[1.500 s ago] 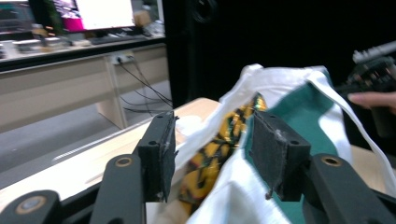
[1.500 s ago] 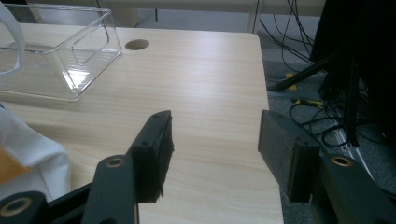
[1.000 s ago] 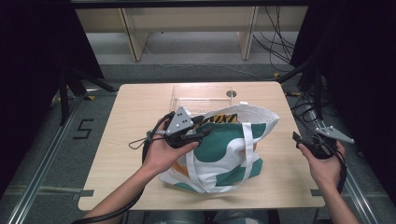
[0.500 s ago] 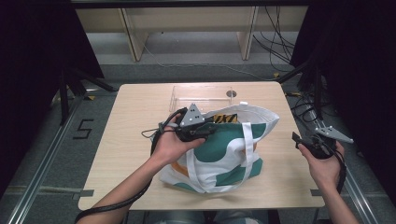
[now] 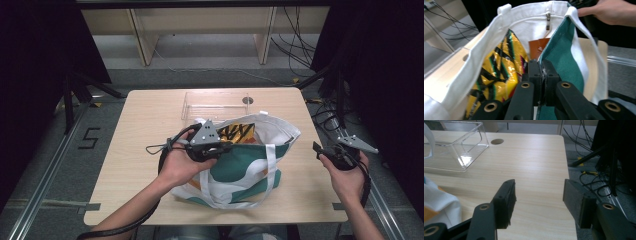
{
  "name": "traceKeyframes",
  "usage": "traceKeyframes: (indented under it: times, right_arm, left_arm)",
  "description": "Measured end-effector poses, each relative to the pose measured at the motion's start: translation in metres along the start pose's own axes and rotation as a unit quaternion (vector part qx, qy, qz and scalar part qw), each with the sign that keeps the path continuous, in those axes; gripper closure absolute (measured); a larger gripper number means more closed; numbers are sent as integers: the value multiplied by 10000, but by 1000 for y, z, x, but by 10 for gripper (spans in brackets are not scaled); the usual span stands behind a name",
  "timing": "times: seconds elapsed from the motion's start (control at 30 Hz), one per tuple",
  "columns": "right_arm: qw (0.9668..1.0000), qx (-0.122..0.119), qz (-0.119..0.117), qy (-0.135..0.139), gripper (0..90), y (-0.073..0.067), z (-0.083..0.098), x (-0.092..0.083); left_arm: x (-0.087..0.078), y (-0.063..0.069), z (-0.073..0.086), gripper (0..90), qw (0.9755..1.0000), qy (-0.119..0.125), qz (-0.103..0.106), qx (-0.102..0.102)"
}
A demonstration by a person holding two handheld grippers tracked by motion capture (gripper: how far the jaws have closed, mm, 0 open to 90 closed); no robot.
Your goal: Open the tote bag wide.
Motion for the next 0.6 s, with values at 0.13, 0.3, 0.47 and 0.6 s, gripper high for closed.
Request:
traceKeyframes:
  times: [0.13,0.3,0.47,0.6]
  right_arm:
    - [10000,-20,31,18,441,1,0,0]
    - [9999,-134,-28,54,441,3,-1,1]
    - [9999,-121,38,-1,439,3,0,1]
    - [10000,35,40,-55,439,1,1,0]
  left_arm:
    - [-2,5,6,874,9997,-15,143,-213]
    - [0,13,12,873,9994,-19,251,-238]
    - [-3,18,12,873,9993,-25,322,-205]
    - [-8,21,6,874,9993,37,306,-190]
Point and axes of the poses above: each handheld gripper's, and its own axes: x roughly forward along the jaws, z roughly out of its underside, y roughly to its right, the point moved 8 cm from there along x, roughly forward along the jaws, and after that the axes turned 1 degree about y, right-handed, at the moved point
